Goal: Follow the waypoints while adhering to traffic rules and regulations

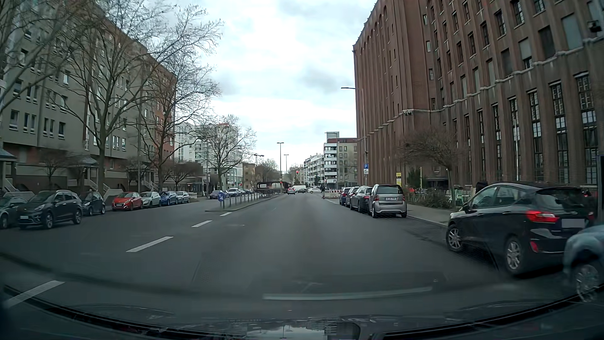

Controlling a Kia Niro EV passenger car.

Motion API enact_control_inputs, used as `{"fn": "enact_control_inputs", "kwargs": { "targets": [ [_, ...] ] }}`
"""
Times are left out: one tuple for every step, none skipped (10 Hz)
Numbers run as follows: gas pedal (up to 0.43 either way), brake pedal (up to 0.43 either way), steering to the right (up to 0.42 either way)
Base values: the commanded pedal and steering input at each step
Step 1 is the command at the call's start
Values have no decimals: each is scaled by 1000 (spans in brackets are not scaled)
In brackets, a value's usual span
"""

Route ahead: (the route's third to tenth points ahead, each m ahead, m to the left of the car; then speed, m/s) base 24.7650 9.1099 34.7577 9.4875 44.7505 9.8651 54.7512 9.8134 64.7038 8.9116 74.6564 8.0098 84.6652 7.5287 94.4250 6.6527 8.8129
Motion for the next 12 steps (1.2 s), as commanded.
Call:
{"fn": "enact_control_inputs", "kwargs": {
  "targets": [
    [118,18,3],
    [118,18,3],
    [98,12,2],
    [28,18,3],
    [28,18,3],
    [28,12,3],
    [0,12,3],
    [0,18,2],
    [0,12,2],
    [0,18,0],
    [0,12,-1],
    [0,18,-2]
  ]
}}
